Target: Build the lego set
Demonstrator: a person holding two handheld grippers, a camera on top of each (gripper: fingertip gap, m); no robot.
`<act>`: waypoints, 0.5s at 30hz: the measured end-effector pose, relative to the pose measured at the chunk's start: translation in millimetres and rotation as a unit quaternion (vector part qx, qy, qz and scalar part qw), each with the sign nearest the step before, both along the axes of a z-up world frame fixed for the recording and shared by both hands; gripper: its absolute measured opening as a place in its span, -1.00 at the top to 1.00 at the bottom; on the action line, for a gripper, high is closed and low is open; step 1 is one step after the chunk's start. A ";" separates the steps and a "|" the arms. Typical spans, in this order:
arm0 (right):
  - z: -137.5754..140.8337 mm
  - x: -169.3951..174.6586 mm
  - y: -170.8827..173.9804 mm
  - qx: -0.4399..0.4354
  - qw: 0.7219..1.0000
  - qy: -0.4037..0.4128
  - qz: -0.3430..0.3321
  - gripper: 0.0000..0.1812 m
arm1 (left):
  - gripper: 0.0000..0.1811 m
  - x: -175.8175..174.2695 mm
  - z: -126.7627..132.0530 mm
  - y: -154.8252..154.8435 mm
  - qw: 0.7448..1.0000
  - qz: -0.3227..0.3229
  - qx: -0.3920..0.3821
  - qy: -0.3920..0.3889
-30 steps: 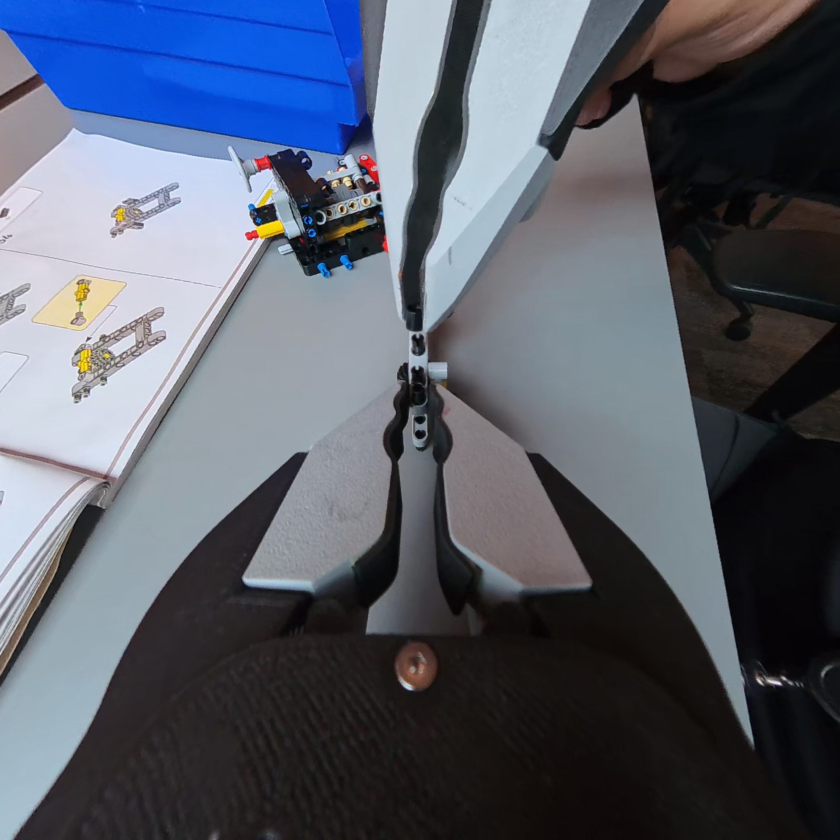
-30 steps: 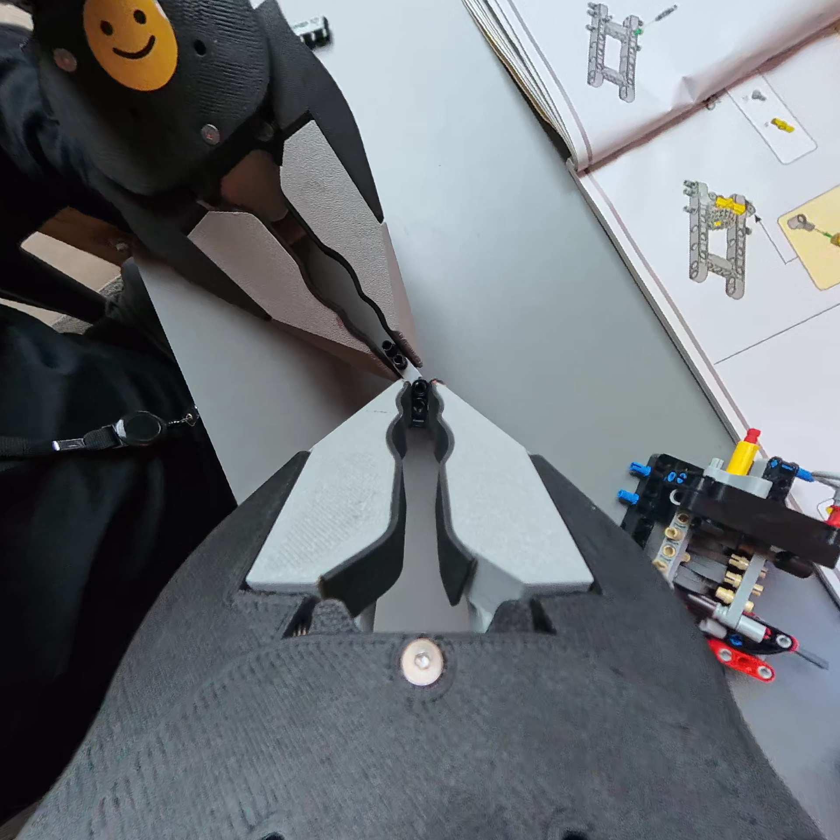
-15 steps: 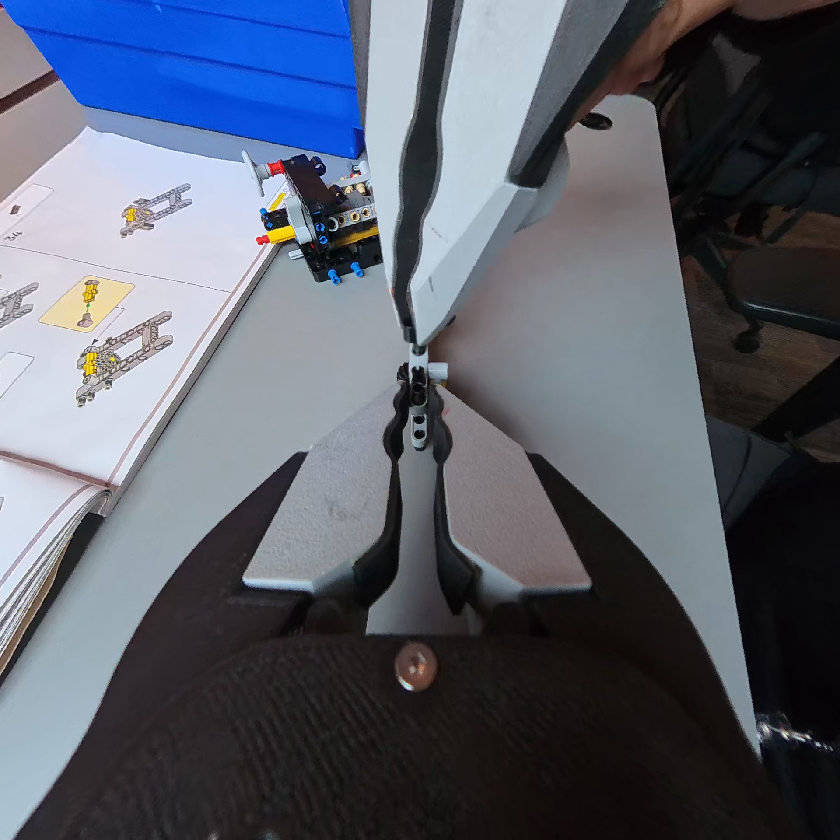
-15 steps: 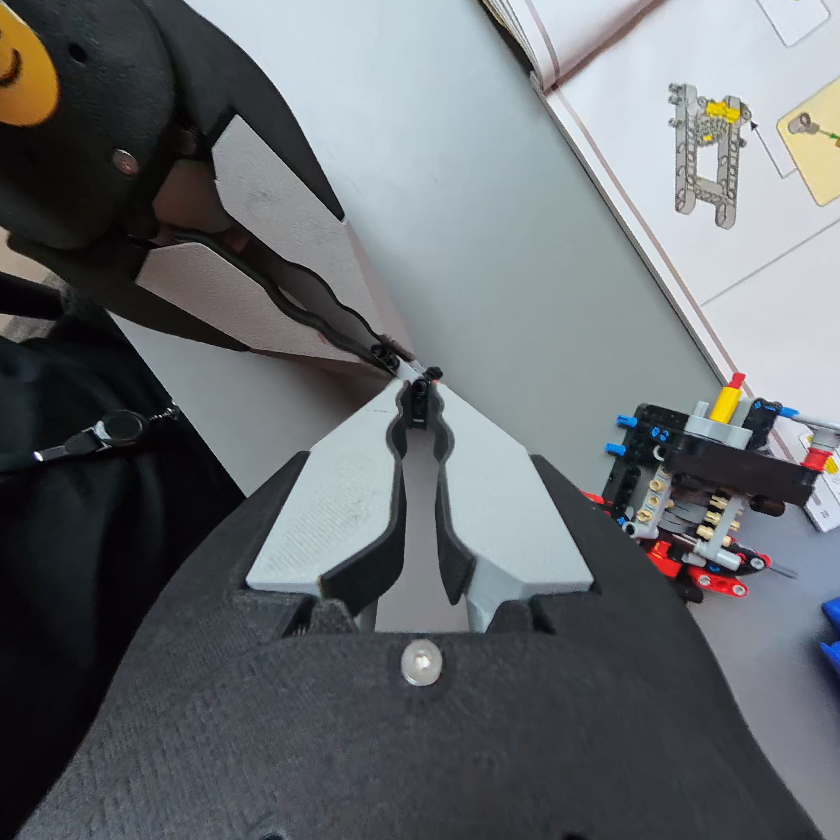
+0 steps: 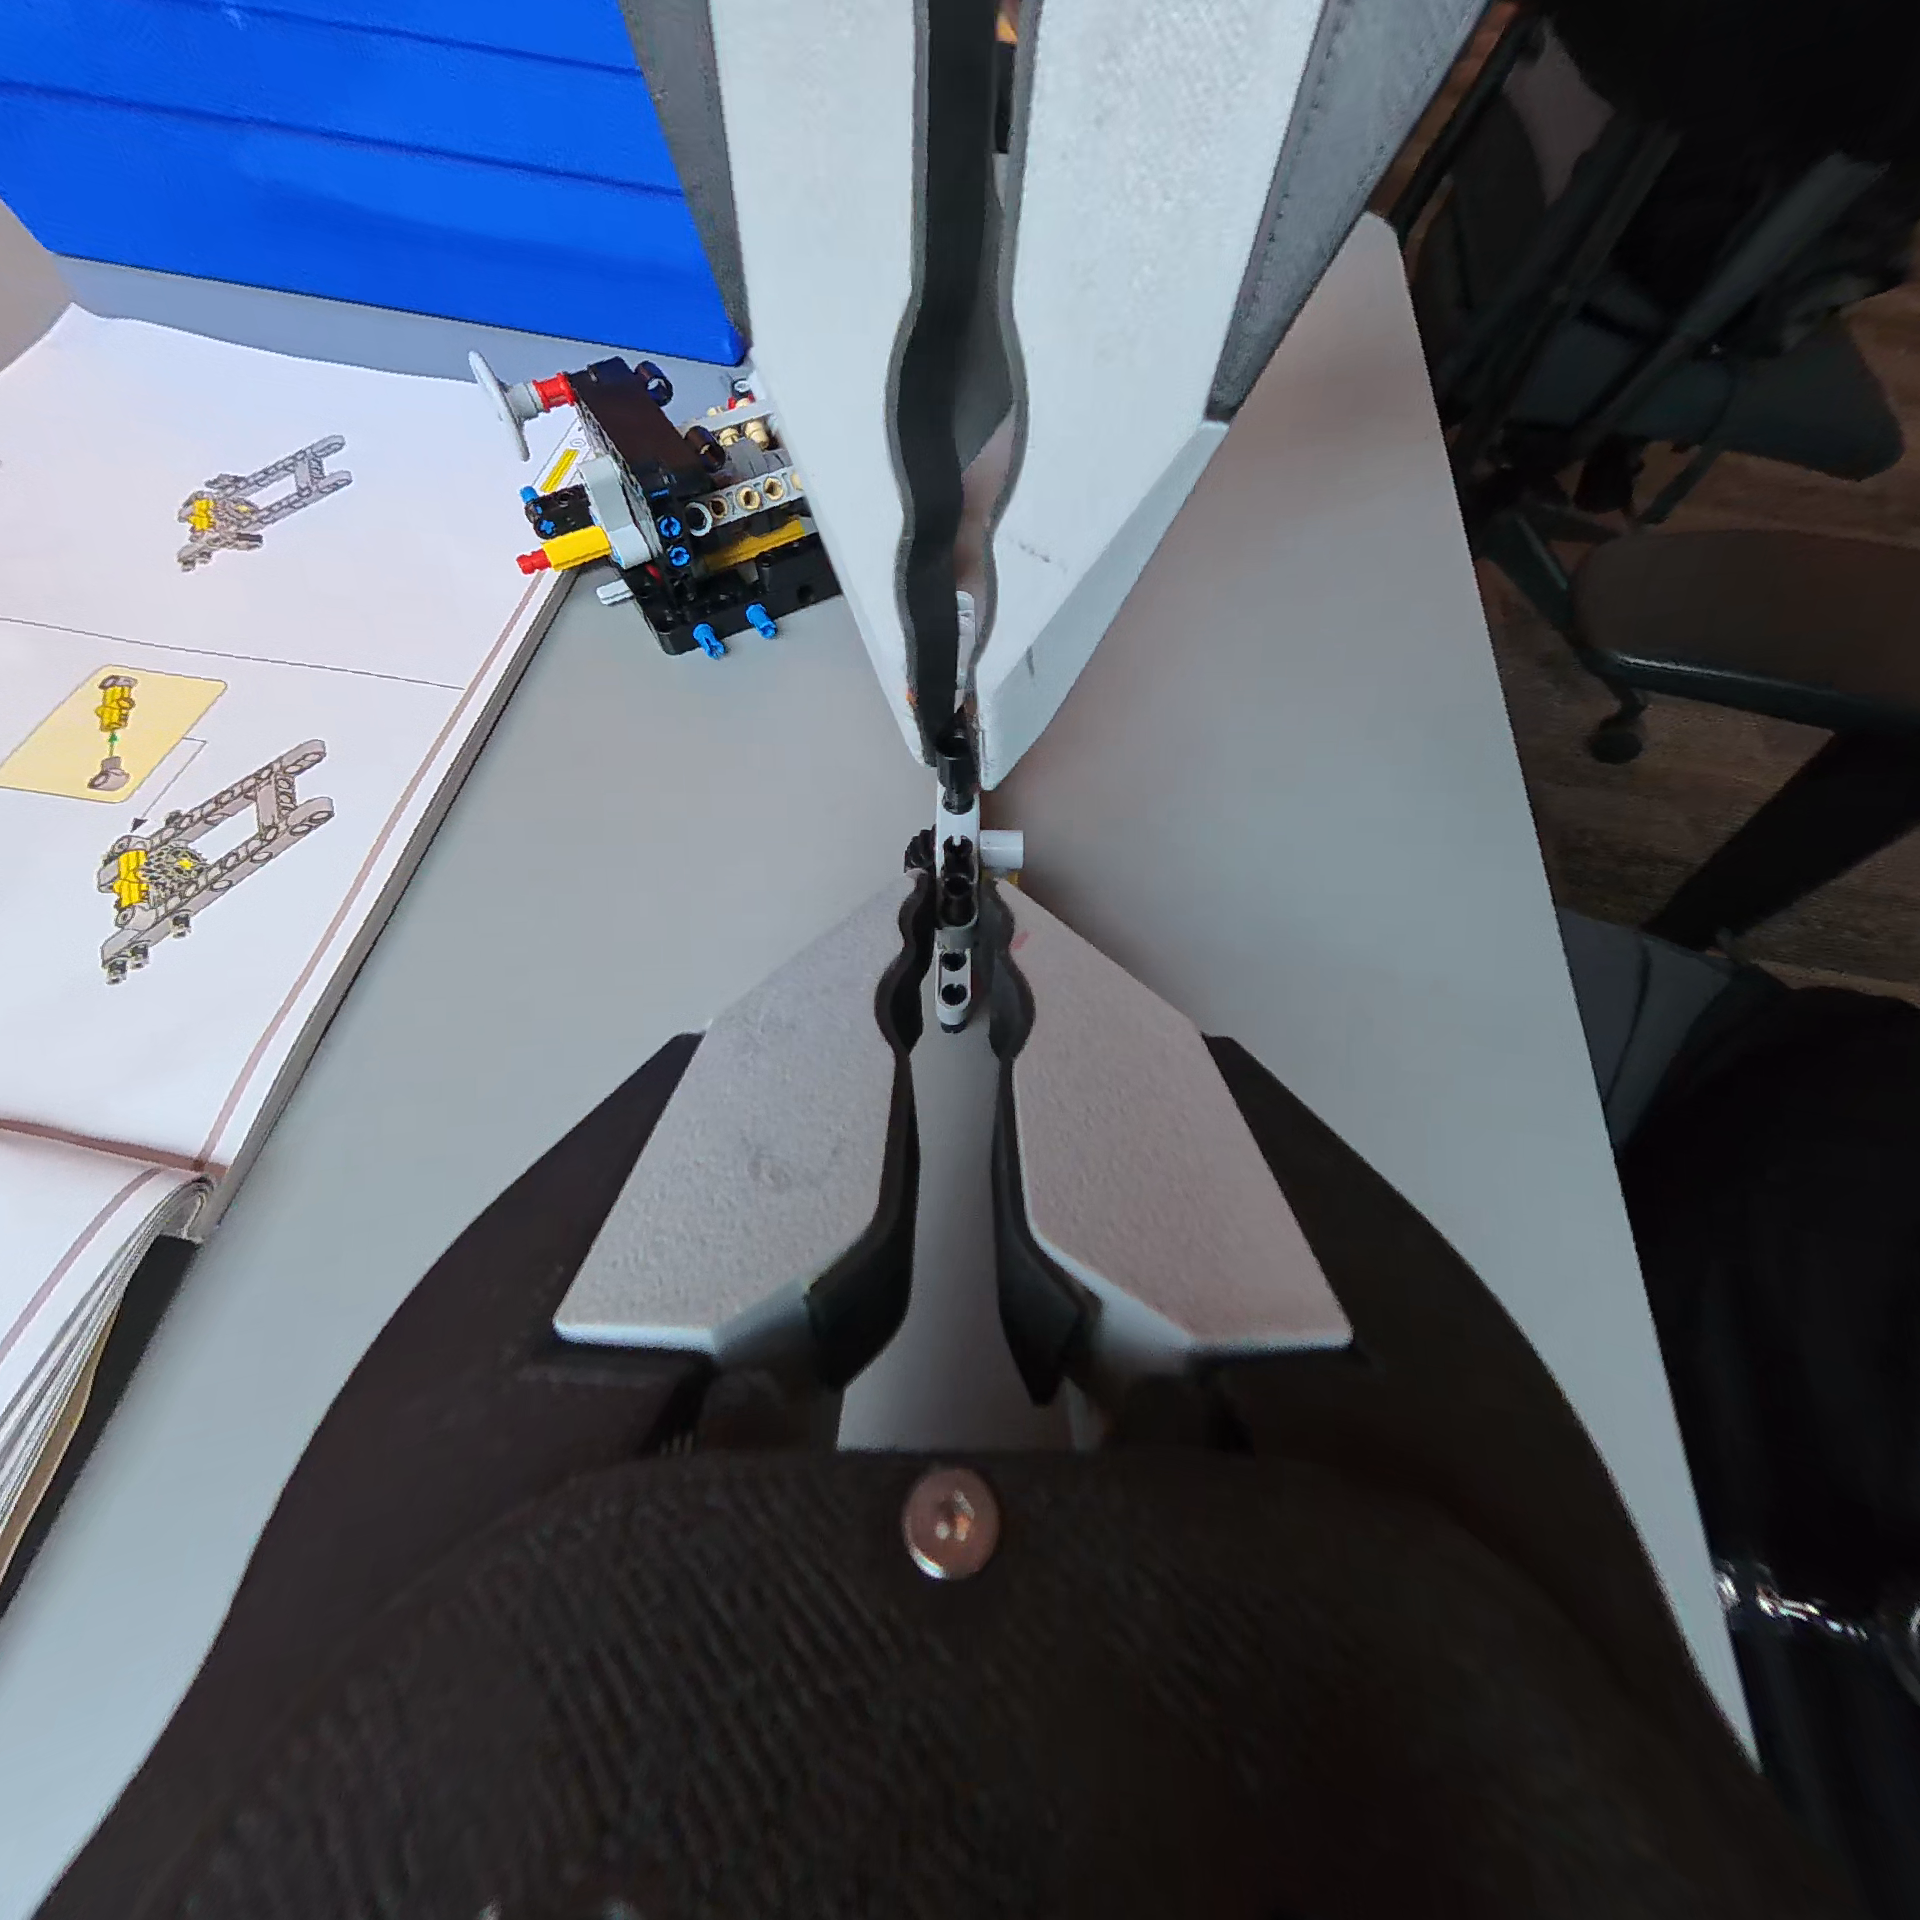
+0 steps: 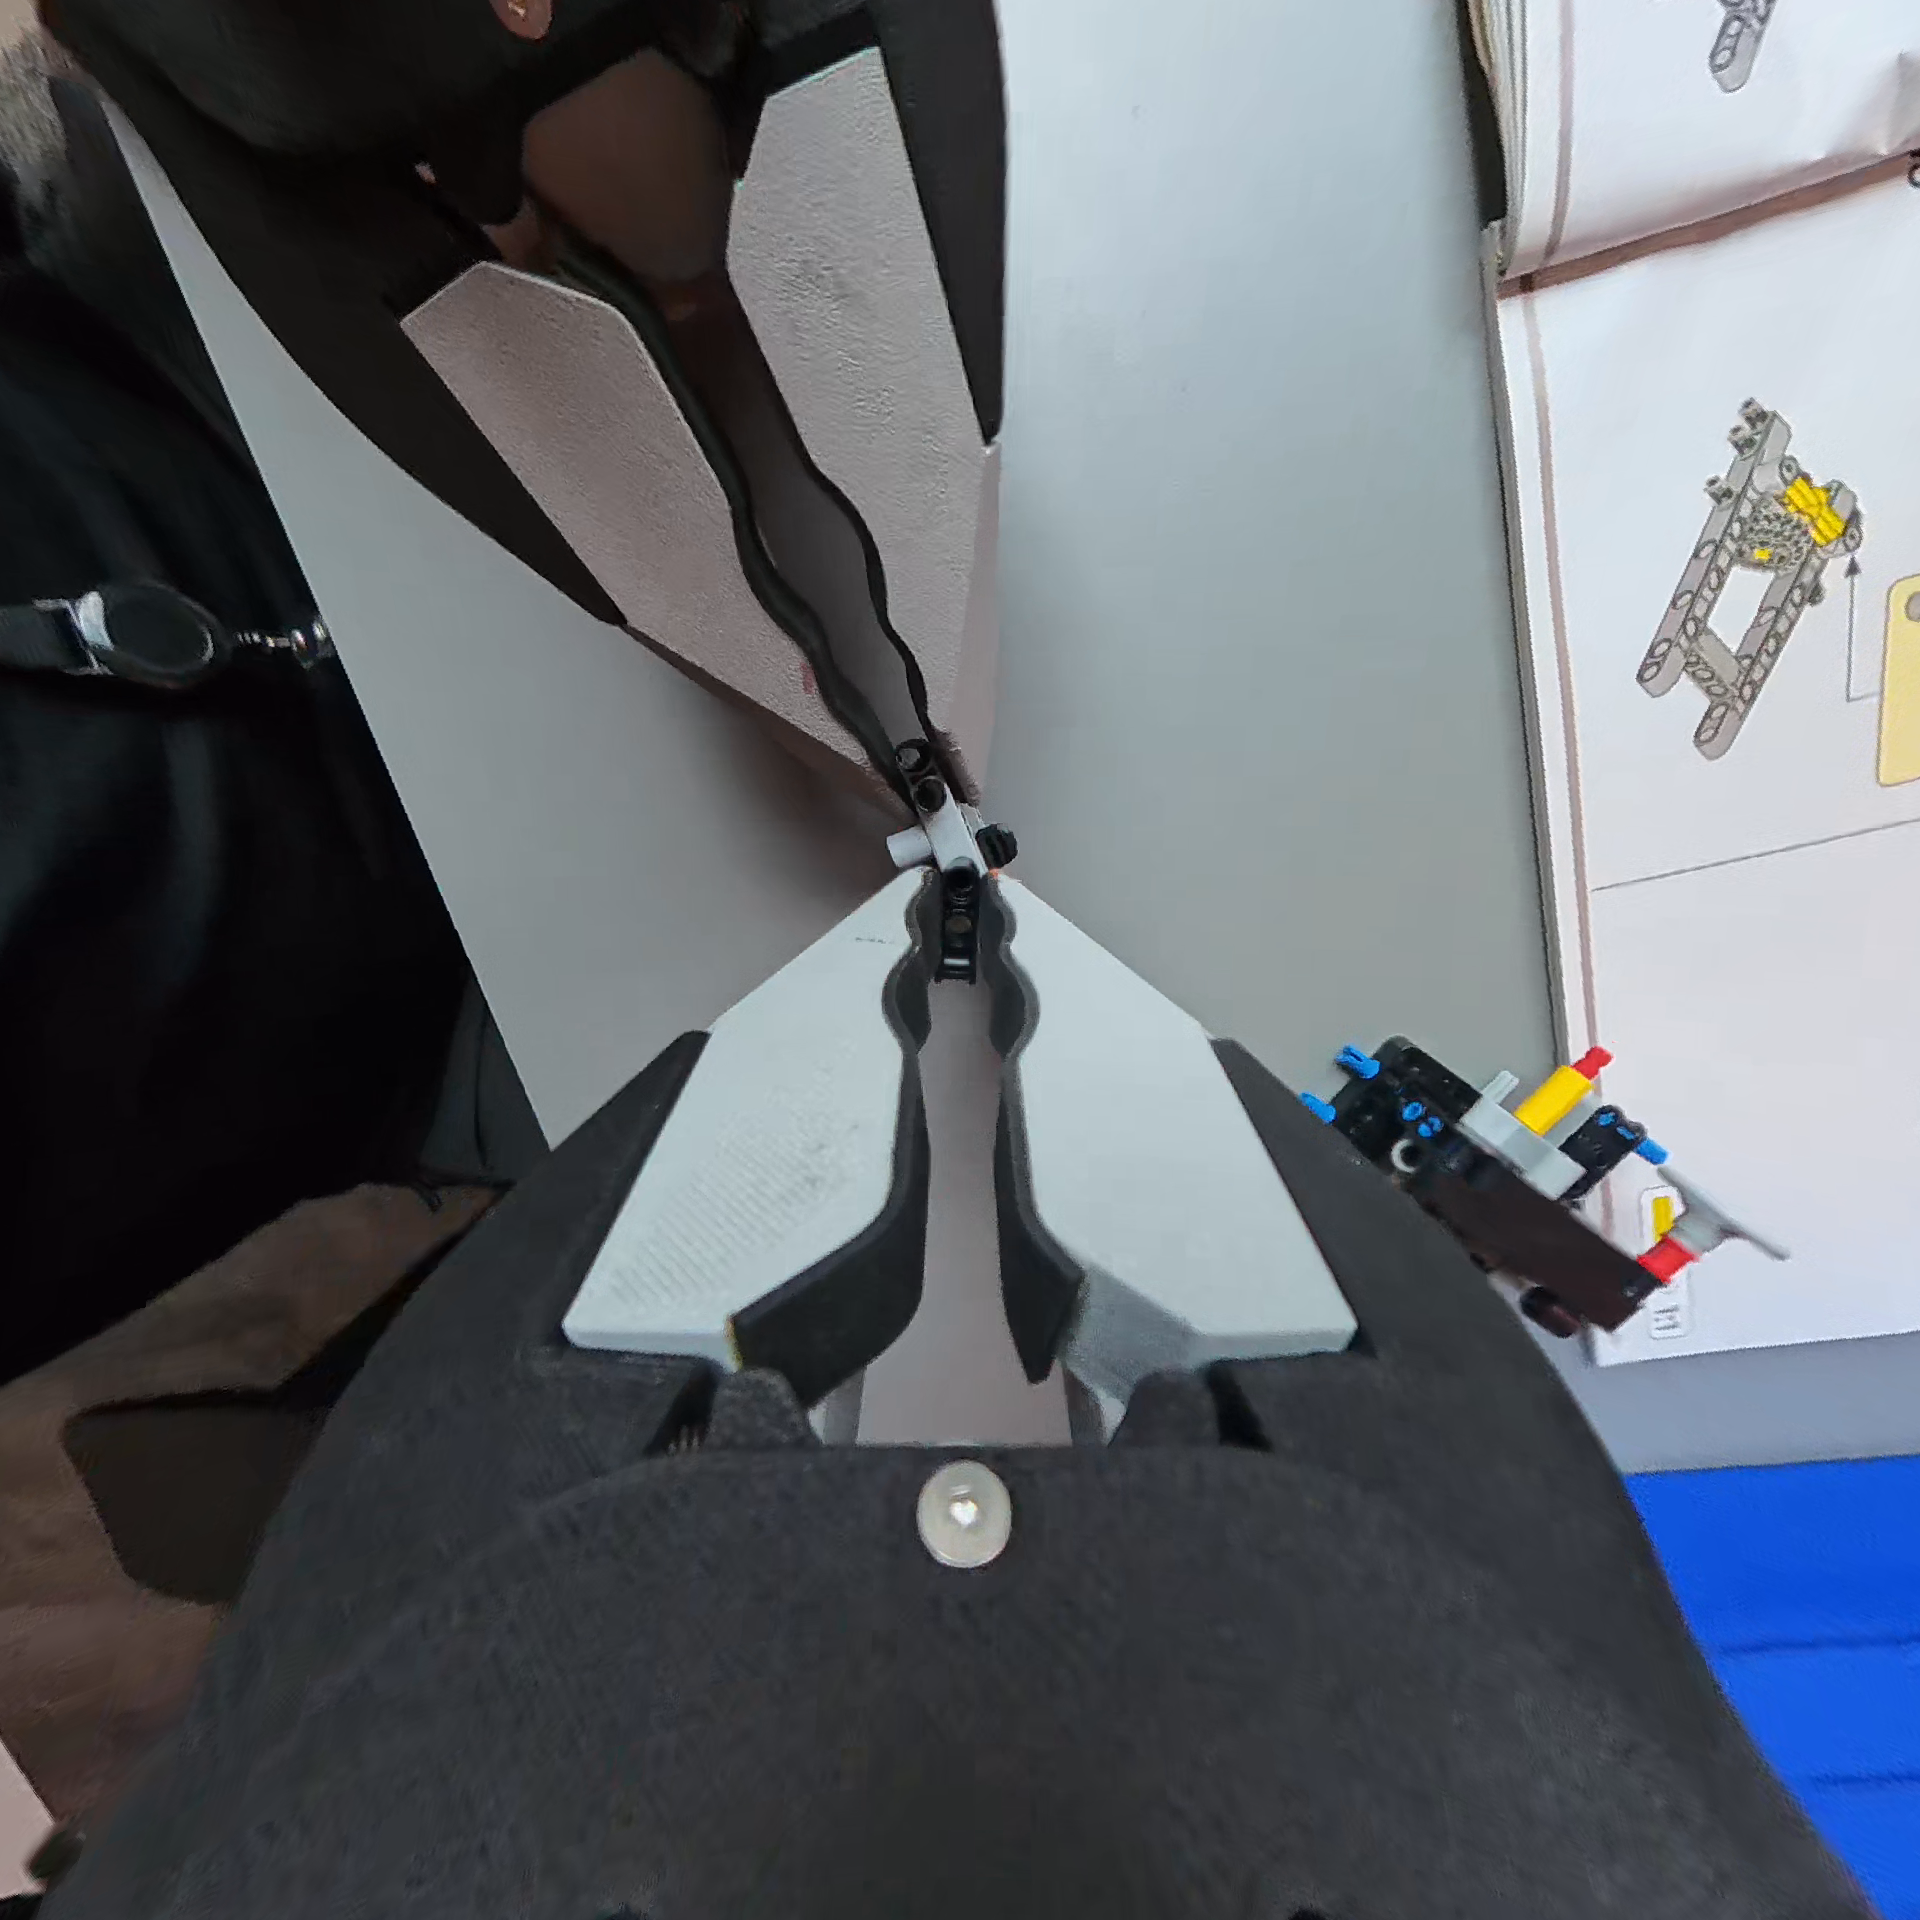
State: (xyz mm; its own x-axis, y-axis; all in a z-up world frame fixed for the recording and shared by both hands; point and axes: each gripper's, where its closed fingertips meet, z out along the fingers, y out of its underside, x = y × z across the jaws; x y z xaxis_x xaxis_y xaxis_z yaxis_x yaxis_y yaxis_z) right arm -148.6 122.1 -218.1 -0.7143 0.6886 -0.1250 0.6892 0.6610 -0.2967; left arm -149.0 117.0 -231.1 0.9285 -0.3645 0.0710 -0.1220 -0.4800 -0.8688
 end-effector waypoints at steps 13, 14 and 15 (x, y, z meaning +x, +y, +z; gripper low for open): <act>-1.0 4.1 0.0 0.020 0.981 -0.010 0.191 0.95 | 0.95 2.5 0.0 0.3 1.000 -0.013 0.002 0.004; -1.1 4.4 -0.1 0.022 0.978 -0.002 0.210 0.96 | 0.95 2.9 0.0 0.2 1.000 -0.014 0.002 0.005; -1.1 4.5 -0.5 0.024 0.974 0.005 0.223 0.95 | 0.95 3.0 -0.1 0.0 1.000 -0.015 0.001 0.004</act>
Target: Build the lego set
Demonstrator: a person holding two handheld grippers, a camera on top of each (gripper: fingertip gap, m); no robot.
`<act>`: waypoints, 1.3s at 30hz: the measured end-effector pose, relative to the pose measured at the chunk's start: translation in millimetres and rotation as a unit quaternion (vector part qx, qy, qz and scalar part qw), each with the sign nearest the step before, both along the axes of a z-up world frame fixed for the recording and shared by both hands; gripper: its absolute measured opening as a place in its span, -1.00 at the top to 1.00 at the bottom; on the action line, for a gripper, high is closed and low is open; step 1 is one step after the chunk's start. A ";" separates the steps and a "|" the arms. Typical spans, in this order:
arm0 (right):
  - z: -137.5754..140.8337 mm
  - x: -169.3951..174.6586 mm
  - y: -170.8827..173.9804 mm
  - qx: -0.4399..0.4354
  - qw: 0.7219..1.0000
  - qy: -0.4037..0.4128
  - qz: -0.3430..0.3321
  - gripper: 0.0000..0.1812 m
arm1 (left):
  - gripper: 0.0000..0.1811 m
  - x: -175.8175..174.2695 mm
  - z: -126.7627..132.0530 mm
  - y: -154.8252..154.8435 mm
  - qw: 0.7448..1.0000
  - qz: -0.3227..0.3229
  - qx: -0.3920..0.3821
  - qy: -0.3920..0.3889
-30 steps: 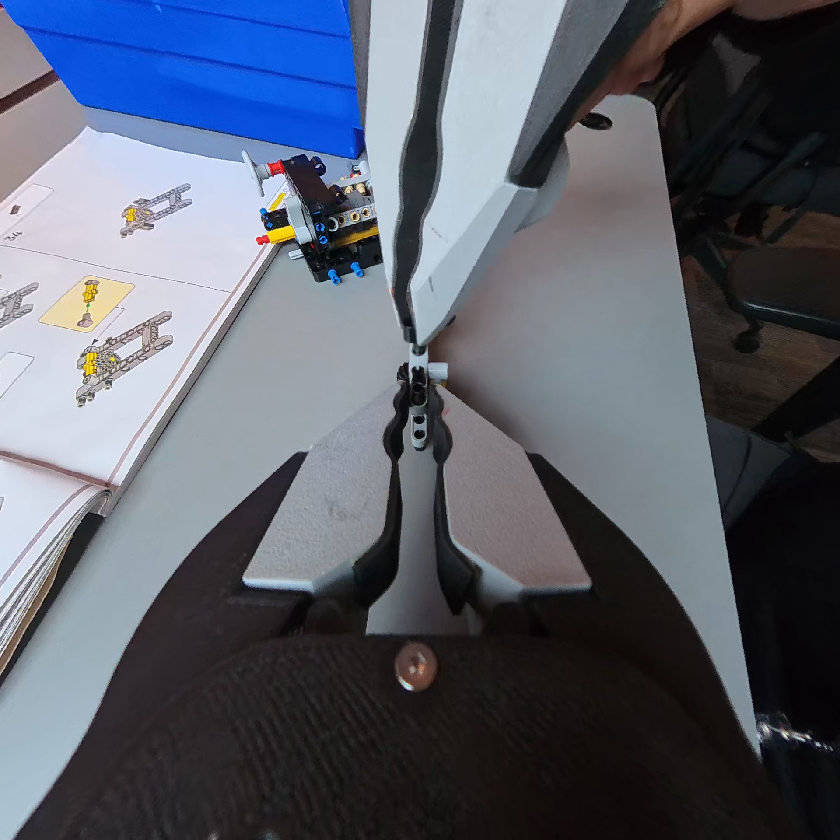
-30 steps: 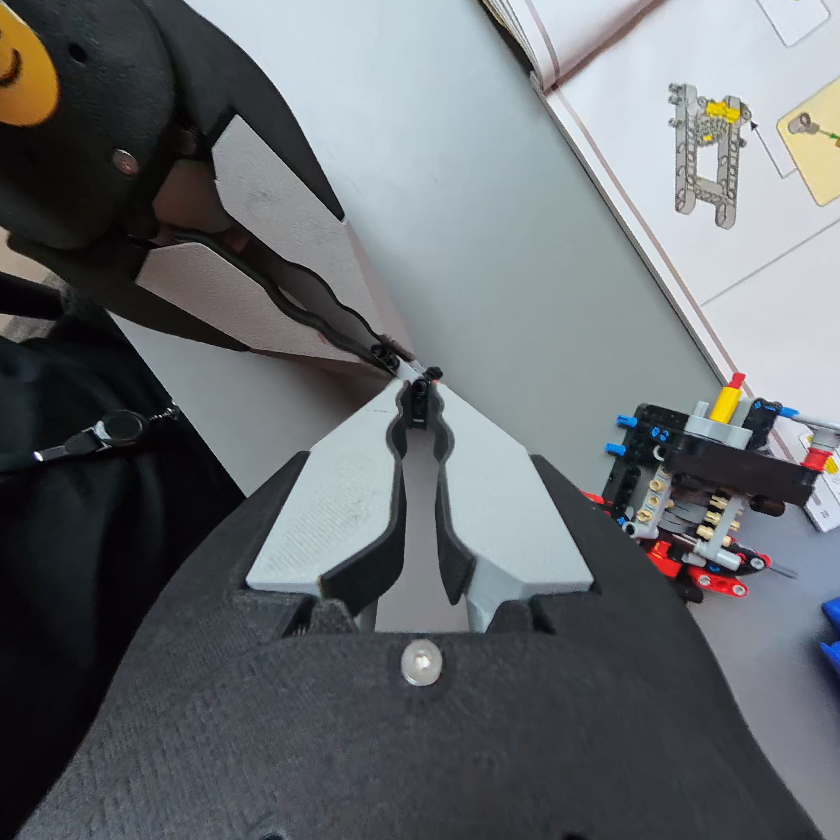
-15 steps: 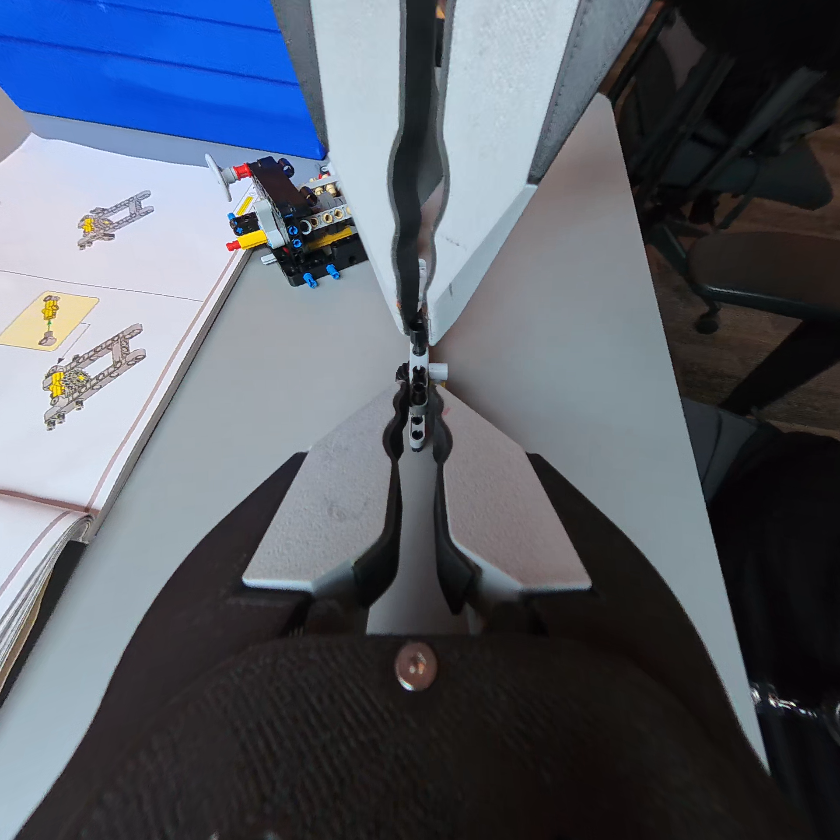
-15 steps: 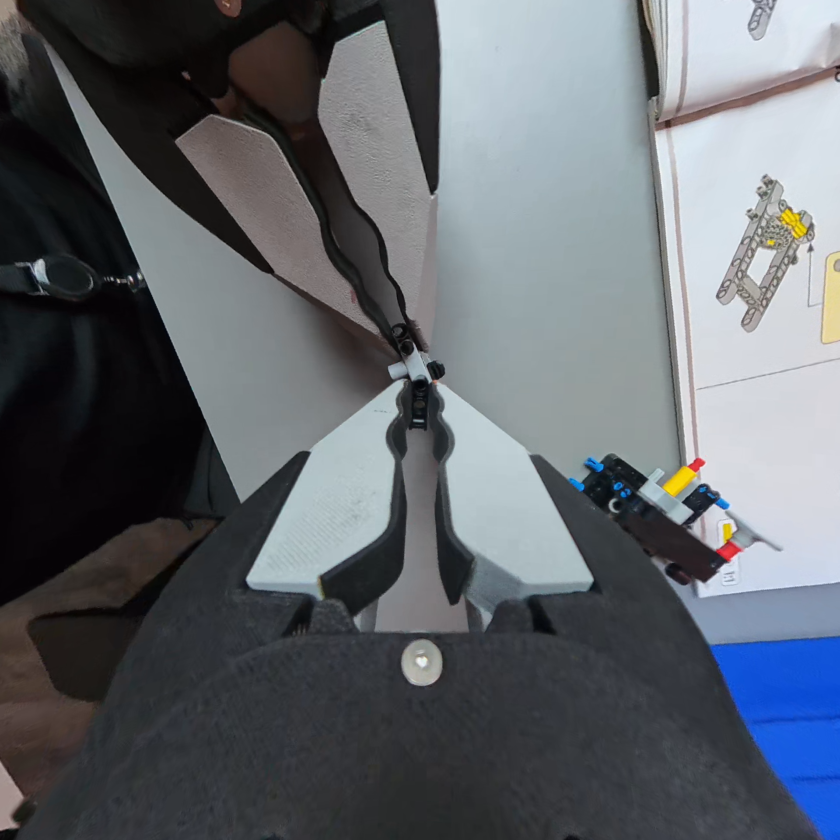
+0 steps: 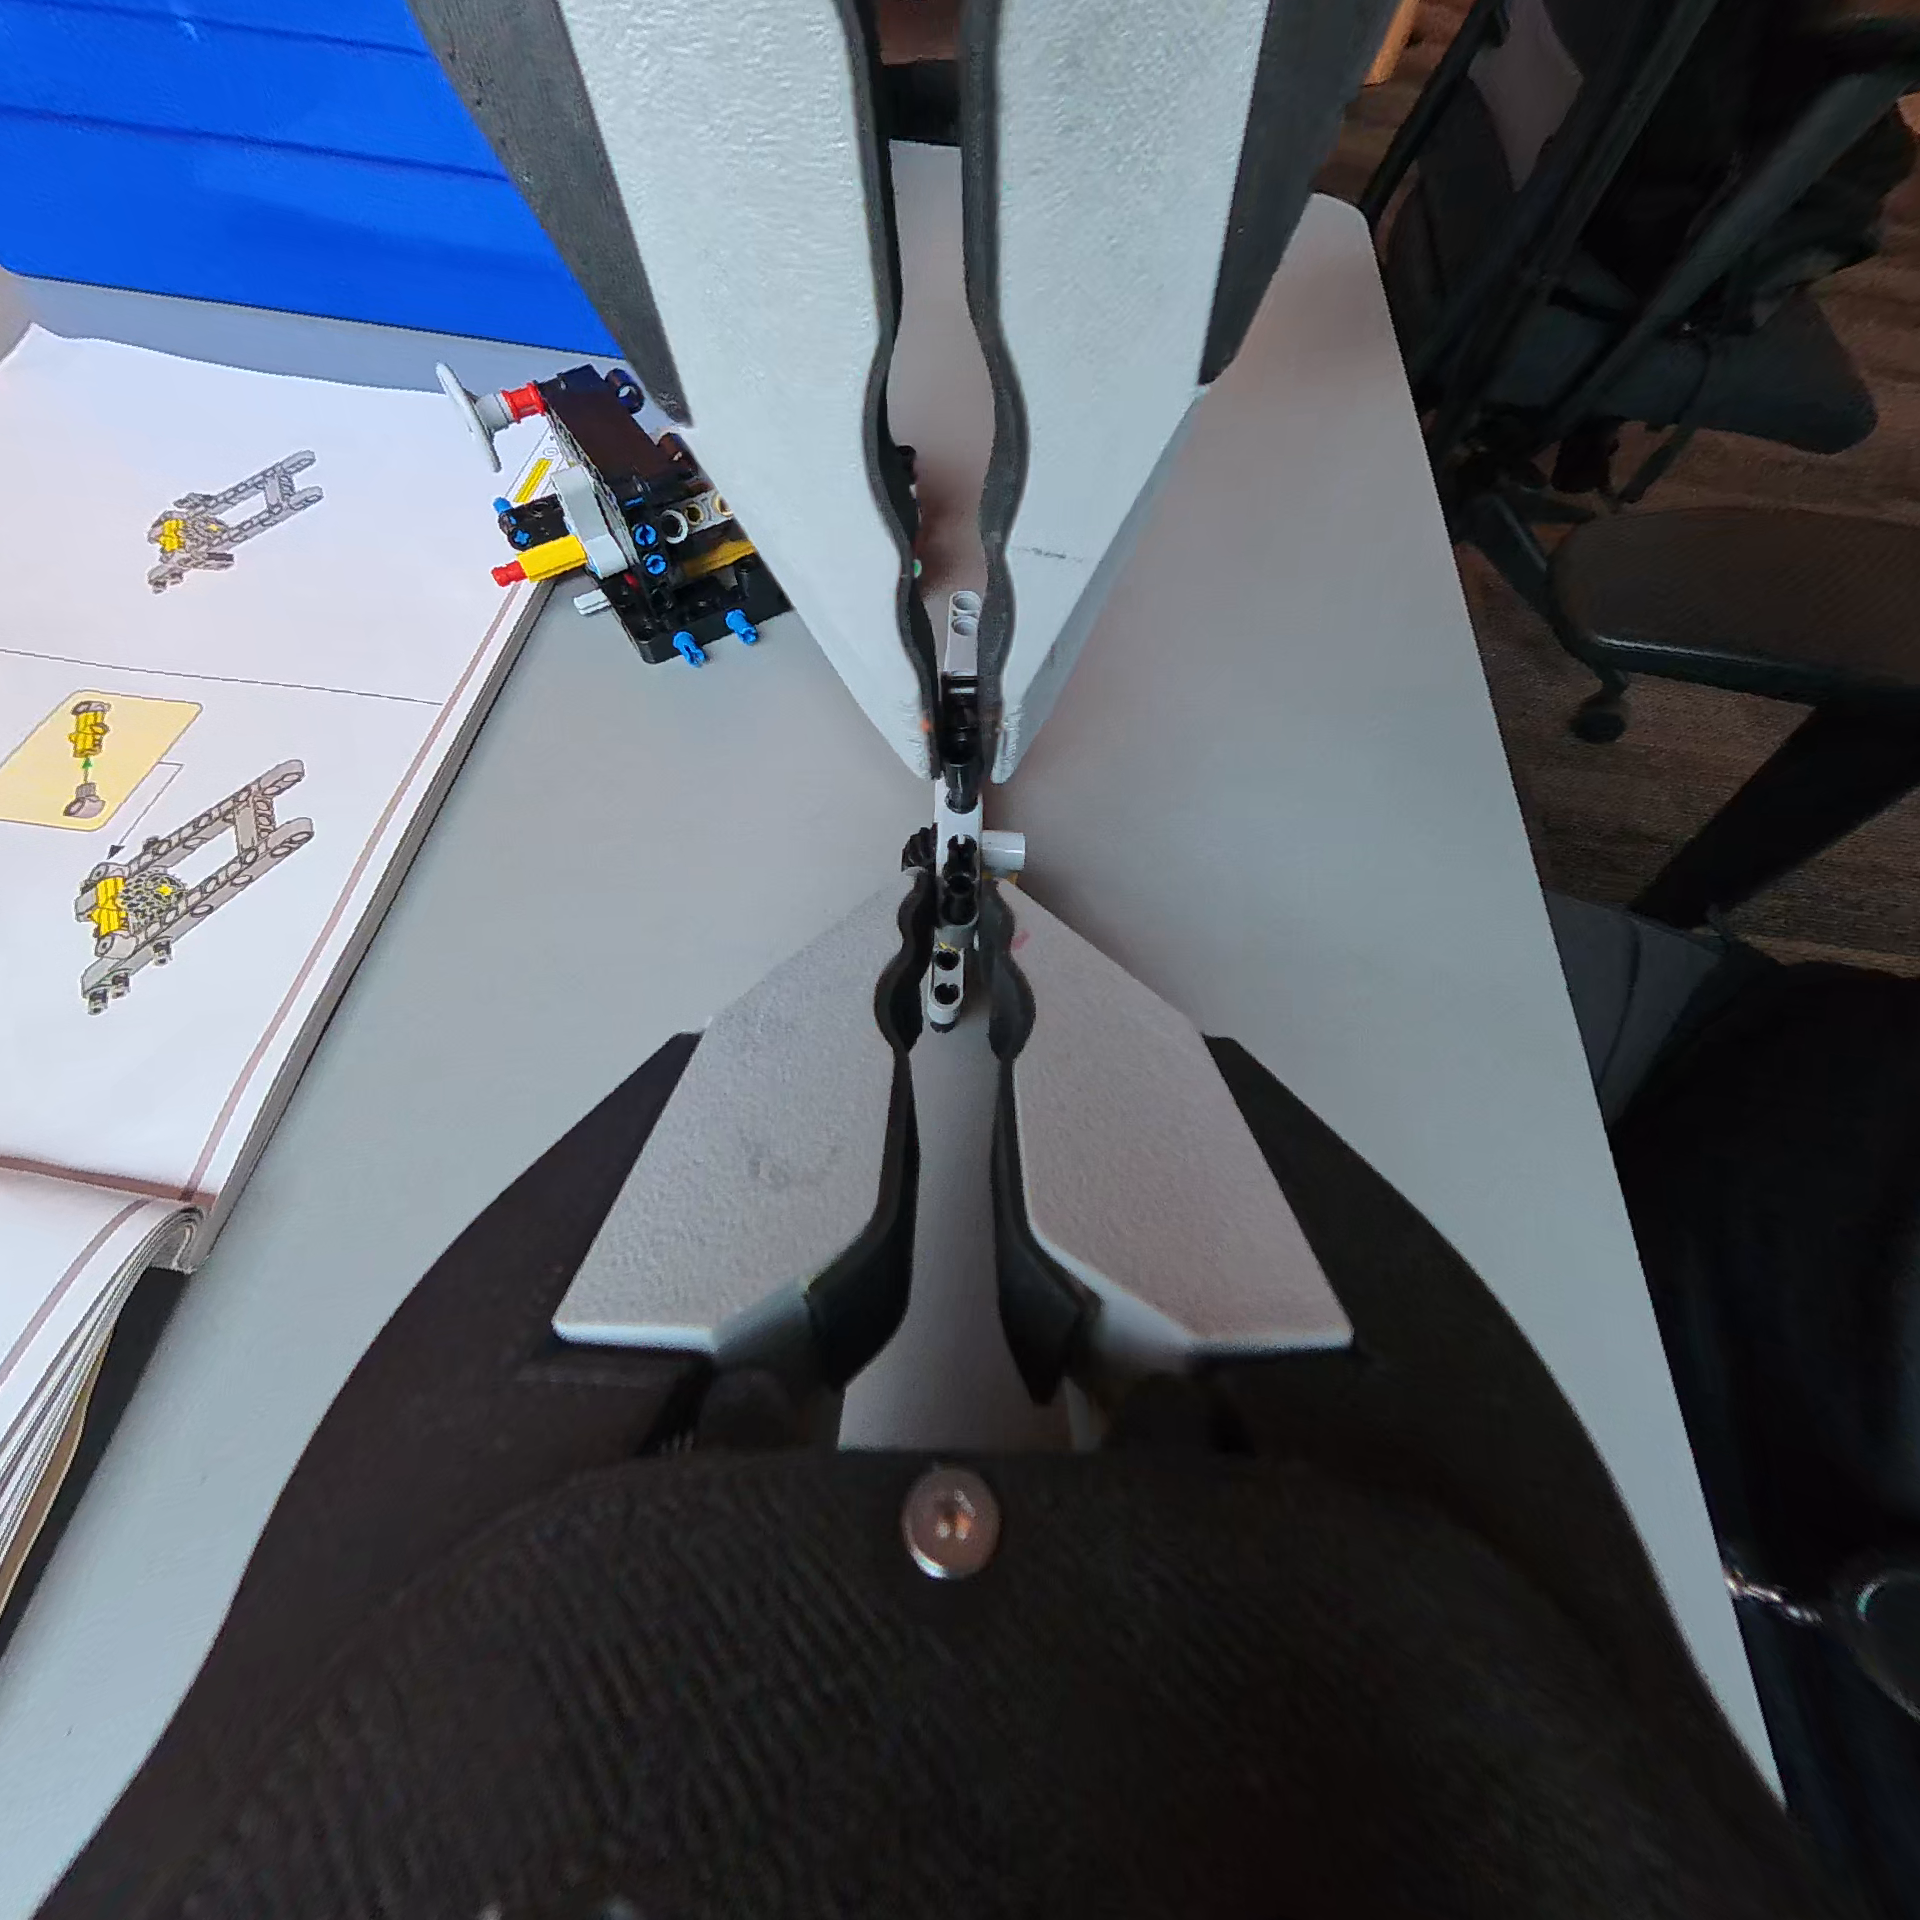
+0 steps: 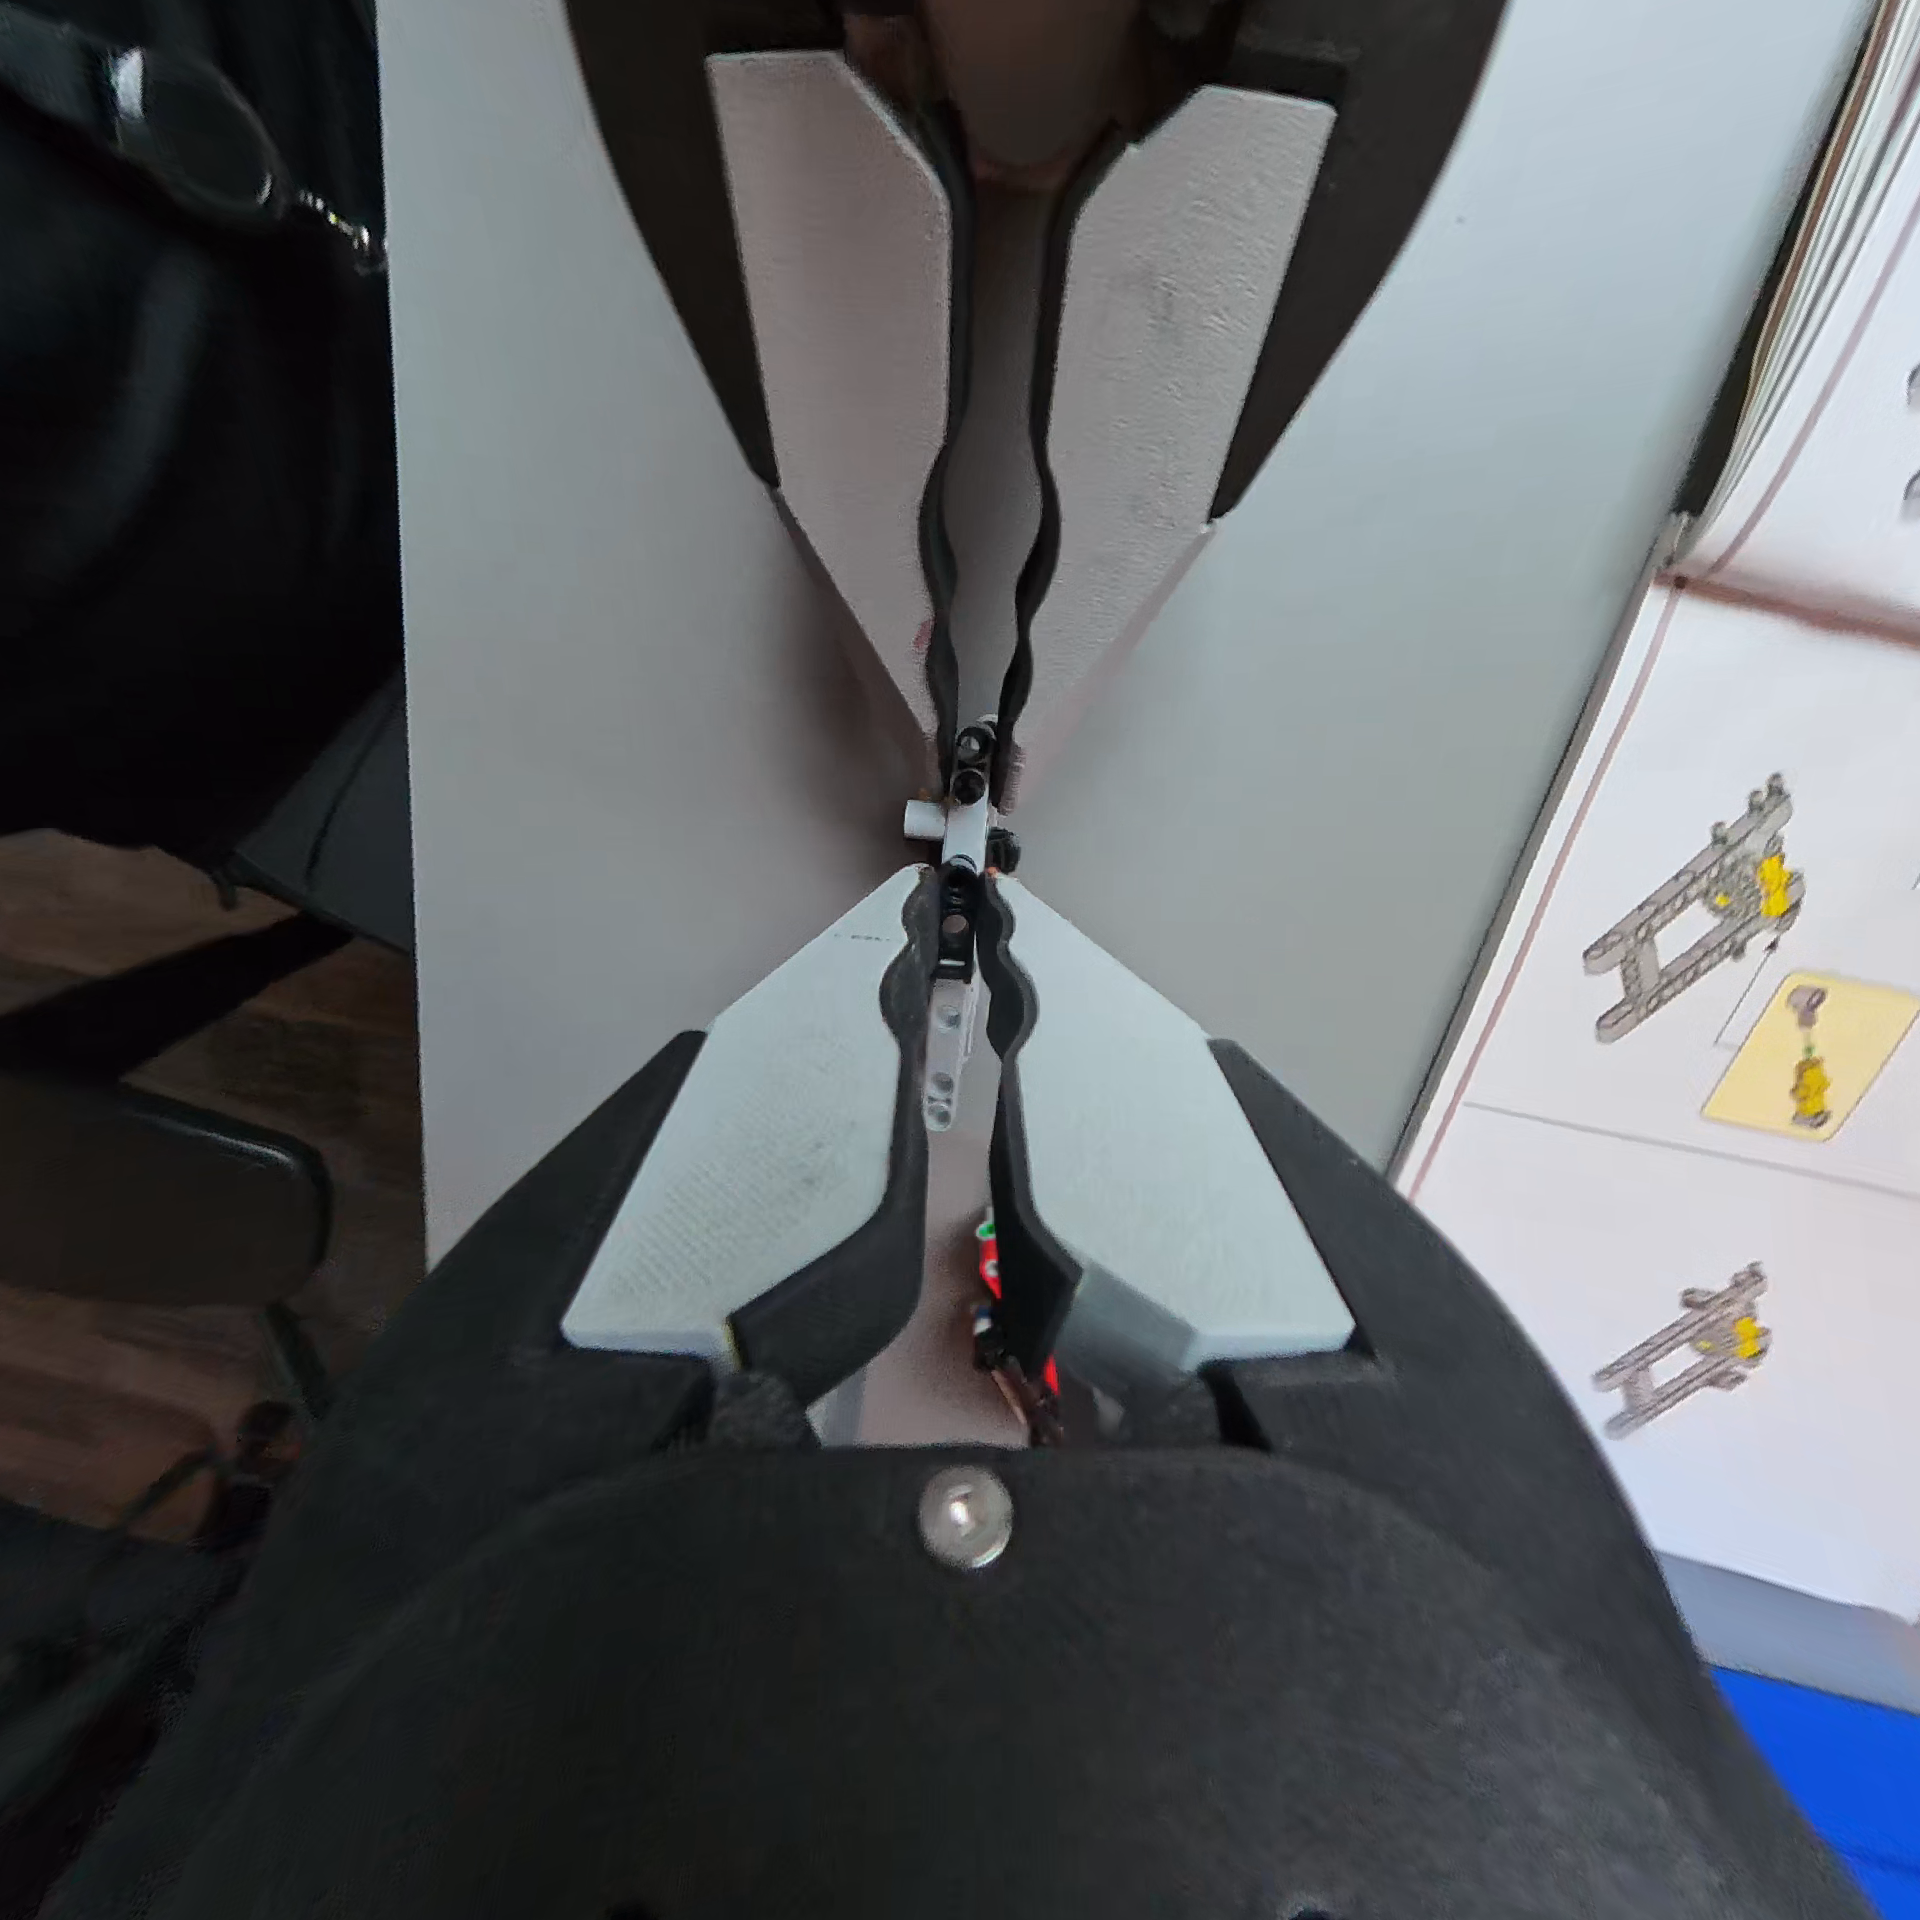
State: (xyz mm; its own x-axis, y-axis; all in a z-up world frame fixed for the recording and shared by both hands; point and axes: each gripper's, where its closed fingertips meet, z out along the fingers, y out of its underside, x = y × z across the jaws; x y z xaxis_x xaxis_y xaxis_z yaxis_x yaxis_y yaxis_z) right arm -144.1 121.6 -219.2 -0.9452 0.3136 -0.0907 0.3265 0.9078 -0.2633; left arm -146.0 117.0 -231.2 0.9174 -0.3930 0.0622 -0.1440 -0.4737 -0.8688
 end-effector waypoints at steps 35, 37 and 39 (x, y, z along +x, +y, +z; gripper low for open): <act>-6.5 -3.0 -1.3 -0.085 0.973 0.208 -0.054 0.94 | 0.94 1.4 0.1 -0.7 0.998 0.000 -0.022 -0.059; -6.8 -4.1 1.8 -0.093 0.976 0.152 -0.124 0.94 | 0.95 0.2 0.7 1.7 0.999 0.011 -0.015 -0.050; -6.8 -3.7 2.5 -0.091 0.972 0.109 -0.187 0.95 | 0.95 -0.7 0.8 2.5 0.999 0.024 -0.011 -0.041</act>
